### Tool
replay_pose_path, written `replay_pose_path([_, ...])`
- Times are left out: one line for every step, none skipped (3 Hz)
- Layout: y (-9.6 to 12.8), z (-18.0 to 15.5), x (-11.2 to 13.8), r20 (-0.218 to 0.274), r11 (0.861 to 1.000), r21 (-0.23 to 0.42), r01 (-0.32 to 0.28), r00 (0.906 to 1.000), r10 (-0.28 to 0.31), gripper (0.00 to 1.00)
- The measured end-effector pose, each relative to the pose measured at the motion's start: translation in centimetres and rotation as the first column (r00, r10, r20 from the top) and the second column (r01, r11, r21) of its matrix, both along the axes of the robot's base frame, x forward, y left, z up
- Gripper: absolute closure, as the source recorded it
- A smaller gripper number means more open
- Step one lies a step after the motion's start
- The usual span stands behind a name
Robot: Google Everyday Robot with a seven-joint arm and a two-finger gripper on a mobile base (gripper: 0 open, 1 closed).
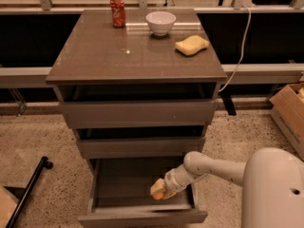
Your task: Pick orange from bottom drawer and place on counter
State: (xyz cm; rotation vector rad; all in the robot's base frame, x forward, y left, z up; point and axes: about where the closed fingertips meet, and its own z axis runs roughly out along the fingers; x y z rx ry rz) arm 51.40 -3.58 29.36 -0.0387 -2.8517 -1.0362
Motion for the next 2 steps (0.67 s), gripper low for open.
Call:
replay_pose_path([-4.6, 5.7, -2.5, 0.039, 0.999, -0.024, 0.033, 0.9987, -0.032, 1.0])
replay_pose_path([-11.1, 16.0, -1.3, 0.119, 0.991, -0.123, 0.053, 0.9922, -0.038, 1.0])
